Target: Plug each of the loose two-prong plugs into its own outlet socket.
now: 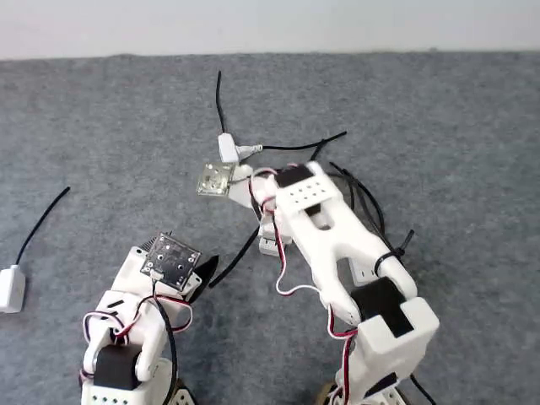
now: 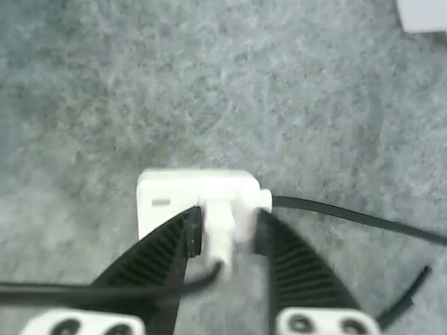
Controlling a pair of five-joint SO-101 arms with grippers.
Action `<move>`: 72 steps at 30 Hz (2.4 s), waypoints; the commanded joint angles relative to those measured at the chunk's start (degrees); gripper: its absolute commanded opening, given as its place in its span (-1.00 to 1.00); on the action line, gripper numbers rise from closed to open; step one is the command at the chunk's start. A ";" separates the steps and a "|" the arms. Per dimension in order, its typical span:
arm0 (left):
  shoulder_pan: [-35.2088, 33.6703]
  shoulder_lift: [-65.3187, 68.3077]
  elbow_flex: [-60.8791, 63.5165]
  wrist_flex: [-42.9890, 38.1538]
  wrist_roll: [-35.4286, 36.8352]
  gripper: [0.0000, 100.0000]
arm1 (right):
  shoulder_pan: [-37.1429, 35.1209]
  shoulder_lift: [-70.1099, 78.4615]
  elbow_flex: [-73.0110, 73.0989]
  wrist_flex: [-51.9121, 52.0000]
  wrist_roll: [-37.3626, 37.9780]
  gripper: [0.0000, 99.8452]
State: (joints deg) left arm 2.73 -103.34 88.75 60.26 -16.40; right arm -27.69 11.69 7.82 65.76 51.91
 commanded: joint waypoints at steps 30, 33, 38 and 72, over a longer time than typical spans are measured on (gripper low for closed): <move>0.26 -0.70 0.40 -2.90 -0.35 -0.38 | 9.98 8.57 -10.02 17.89 -8.00 -0.53; 0.26 -0.70 0.40 -2.90 -0.35 -0.38 | 8.13 11.91 -9.23 15.87 -9.23 -0.53; 0.18 -0.70 0.40 -2.90 -0.35 -0.38 | 4.88 16.57 -9.41 12.44 -9.41 -0.53; -16.26 -0.97 -1.80 -8.62 8.62 -0.38 | -5.32 34.24 -76.57 37.41 -18.73 -0.53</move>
State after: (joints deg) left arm -11.96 -103.34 89.89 53.58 -9.19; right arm -35.16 47.12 -56.09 96.70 33.98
